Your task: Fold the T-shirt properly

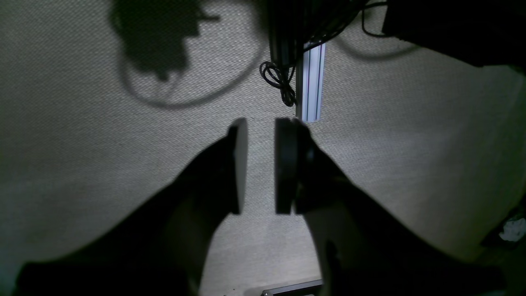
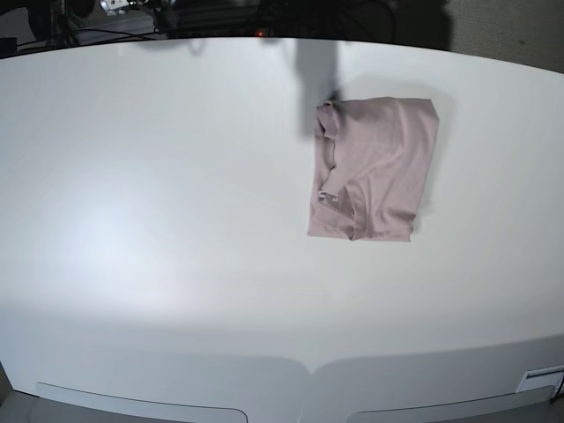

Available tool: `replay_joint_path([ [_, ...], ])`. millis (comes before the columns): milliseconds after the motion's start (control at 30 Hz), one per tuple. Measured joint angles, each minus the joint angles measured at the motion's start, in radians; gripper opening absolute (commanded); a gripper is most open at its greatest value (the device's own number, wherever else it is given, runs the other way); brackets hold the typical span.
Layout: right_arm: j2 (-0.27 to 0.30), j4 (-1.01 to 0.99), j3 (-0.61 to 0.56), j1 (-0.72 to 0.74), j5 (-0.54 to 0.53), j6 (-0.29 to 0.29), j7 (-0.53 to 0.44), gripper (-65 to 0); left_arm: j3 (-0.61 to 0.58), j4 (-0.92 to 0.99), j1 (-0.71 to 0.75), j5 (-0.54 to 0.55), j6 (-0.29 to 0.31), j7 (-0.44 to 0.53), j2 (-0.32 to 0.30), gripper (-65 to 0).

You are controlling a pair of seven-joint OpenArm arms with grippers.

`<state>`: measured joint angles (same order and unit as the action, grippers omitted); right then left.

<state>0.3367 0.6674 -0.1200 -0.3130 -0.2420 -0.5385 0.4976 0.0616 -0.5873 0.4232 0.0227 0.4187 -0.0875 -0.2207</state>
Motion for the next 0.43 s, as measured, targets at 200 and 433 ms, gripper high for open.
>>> replay_joint_path([
  [200, -0.001, 0.0, 0.0, 0.0, 0.002, -0.002, 0.008, -38.1, 0.0, -0.007, 0.0, 0.0, 0.0, 0.0, 0.002, -53.9],
  [433, -0.002, 0.0, 0.0, 0.0, 0.002, 0.0, 0.012, -38.1, 0.0, -0.033, -0.002, 0.0, -0.005, 0.034, 0.018, -53.9],
])
